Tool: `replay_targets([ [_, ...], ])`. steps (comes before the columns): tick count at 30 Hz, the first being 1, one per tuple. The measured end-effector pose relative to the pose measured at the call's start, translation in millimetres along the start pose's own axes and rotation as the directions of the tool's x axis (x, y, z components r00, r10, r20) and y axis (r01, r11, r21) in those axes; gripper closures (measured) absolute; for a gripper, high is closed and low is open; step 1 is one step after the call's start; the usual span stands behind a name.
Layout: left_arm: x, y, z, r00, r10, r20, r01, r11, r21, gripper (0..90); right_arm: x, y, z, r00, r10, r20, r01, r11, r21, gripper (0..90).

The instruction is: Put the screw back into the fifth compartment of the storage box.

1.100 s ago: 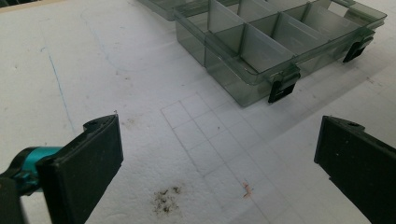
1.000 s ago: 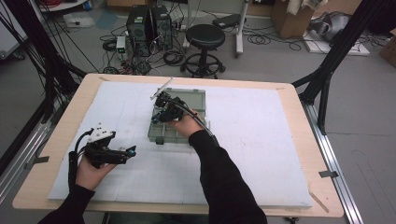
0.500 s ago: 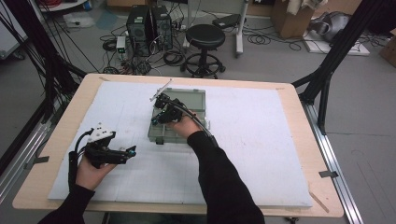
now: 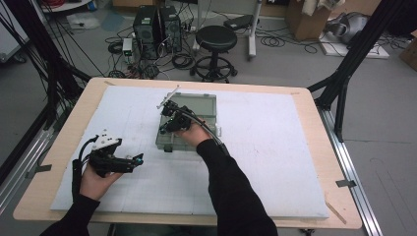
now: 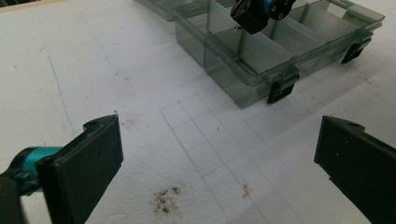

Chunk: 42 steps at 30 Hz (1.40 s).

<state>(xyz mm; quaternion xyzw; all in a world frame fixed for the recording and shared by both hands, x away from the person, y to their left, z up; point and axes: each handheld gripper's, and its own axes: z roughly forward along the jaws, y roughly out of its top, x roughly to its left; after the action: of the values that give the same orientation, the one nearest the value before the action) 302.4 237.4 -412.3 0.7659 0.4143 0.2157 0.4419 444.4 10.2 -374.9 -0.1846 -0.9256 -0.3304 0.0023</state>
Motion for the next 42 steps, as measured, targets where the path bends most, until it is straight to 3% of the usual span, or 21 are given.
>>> replay_targets([
  [4, -0.1, 0.1, -0.1, 1.0000, 0.001, -0.001, -0.001, 1.0000, 0.001, 1.7, -0.7, -1.8, 2.9, 1.0000, 0.008, -0.004, -0.008, 1.000, 0.006, 86.9],
  [7, -0.2, -0.1, -0.1, 1.0000, -0.004, 0.003, 0.004, 1.0000, -0.003, 1.7, -1.1, -6.2, 5.8, 1.0000, 0.009, -0.001, -0.009, 1.000, -0.021, 86.6],
  [10, 0.0, -0.1, -0.1, 1.0000, -0.002, 0.001, 0.002, 1.0000, -0.002, 1.7, -2.2, -9.0, 7.7, 0.9995, 0.028, 0.011, -0.028, 1.000, 0.007, 81.6],
  [16, 0.0, -0.2, 0.4, 1.0000, -0.004, 0.001, 0.004, 1.0000, 0.000, 1.7, -2.4, -7.5, -0.5, 0.9996, 0.025, 0.011, -0.025, 0.999, -0.034, 77.4],
  [20, 0.7, -0.3, 0.4, 1.0000, -0.009, 0.004, 0.009, 1.0000, 0.000, 1.7, -4.5, -10.8, -11.3, 0.9983, 0.057, 0.015, -0.056, 0.997, -0.050, 67.0],
  [25, 0.4, -0.6, 0.1, 1.0000, -0.006, 0.005, 0.006, 1.0000, 0.005, 1.7, -3.2, -13.4, -25.8, 0.9976, 0.064, 0.027, -0.062, 0.995, -0.084, 52.8],
  [32, 0.3, -2.2, -1.8, 0.9999, -0.015, 0.005, 0.015, 0.9999, 0.003, 1.7, -5.3, -24.2, -49.3, 0.9947, 0.090, 0.051, -0.084, 0.991, -0.108, 41.5],
  [38, 1.8, -2.7, -3.7, 0.9999, -0.015, -0.001, 0.015, 0.9999, 0.004, 1.7, -11.1, -47.0, -66.4, 0.9866, 0.151, 0.062, -0.139, 0.977, -0.162, 30.9],
  [42, 2.2, -2.8, -3.0, 0.9999, -0.014, 0.001, 0.014, 0.9999, 0.008, 1.7, -12.9, -57.4, -77.7, 0.9831, 0.165, 0.079, -0.147, 0.971, -0.191, 22.9],
])
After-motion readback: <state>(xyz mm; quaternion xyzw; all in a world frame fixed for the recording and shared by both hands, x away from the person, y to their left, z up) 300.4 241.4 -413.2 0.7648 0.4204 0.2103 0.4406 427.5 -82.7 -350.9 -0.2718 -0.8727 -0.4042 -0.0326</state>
